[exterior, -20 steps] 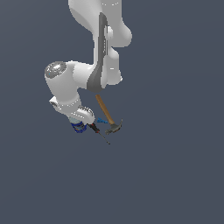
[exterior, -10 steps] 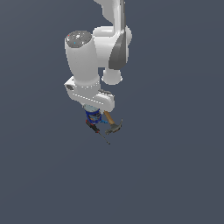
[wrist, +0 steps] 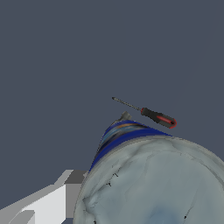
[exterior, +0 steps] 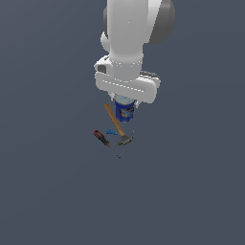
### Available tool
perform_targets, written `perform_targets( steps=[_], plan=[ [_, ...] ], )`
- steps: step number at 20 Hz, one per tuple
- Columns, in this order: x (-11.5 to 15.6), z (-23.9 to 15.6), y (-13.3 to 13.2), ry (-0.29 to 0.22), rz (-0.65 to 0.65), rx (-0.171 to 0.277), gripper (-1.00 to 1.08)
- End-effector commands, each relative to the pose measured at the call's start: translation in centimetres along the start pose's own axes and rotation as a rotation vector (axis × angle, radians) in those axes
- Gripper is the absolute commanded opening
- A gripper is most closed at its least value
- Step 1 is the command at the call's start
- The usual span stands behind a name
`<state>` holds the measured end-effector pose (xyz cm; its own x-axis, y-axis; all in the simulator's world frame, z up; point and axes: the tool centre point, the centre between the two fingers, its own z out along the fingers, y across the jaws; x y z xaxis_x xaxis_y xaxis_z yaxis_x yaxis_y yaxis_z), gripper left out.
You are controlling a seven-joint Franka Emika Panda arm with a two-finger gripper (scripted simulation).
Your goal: Pick up a designated object from a clutter of objects.
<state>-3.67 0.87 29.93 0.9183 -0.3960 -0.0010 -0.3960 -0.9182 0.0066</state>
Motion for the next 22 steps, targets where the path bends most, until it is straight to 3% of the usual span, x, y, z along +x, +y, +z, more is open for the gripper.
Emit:
perform_targets(
  steps=[1, 12, 22],
  plan=[
    [-1.1, -2.4, -2.2, 0.003, 0.000, 0.001, -1.00],
    [-4.6, -10.4, -10.1, 0.001, -0.001, 0.005, -1.00],
    [-5.4, -13.0, -12.7, 0.001, -0.001, 0.007, -1.00]
  ],
)
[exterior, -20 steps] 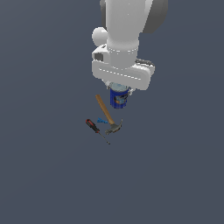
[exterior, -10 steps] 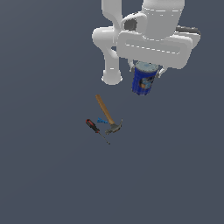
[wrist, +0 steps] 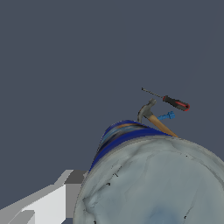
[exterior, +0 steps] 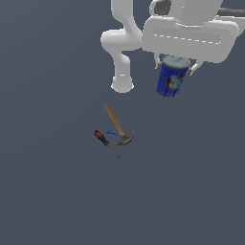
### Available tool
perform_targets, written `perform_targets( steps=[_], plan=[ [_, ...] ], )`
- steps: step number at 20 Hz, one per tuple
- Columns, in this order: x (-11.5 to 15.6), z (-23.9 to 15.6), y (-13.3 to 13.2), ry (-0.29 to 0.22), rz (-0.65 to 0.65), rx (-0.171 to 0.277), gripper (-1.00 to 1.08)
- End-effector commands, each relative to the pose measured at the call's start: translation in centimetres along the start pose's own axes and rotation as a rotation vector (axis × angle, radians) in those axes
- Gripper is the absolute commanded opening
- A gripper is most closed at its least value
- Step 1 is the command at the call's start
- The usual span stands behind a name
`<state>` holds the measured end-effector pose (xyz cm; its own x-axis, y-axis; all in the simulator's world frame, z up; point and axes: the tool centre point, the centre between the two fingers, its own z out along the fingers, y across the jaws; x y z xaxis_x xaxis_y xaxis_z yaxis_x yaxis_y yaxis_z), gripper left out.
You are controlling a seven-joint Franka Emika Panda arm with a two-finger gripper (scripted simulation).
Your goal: Pick up a designated object from a clutter of objects.
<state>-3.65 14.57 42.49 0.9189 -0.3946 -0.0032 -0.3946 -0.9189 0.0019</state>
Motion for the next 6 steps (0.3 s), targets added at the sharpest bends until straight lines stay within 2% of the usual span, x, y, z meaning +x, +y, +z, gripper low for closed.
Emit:
perform_targets(
  steps=[1, 6],
  plan=[
    [-0.02, -0.43, -0.25, 0.003, 0.001, 0.002, -1.00],
    [0.11, -0.25, -0.09, 0.003, 0.001, 0.002, -1.00]
  ],
)
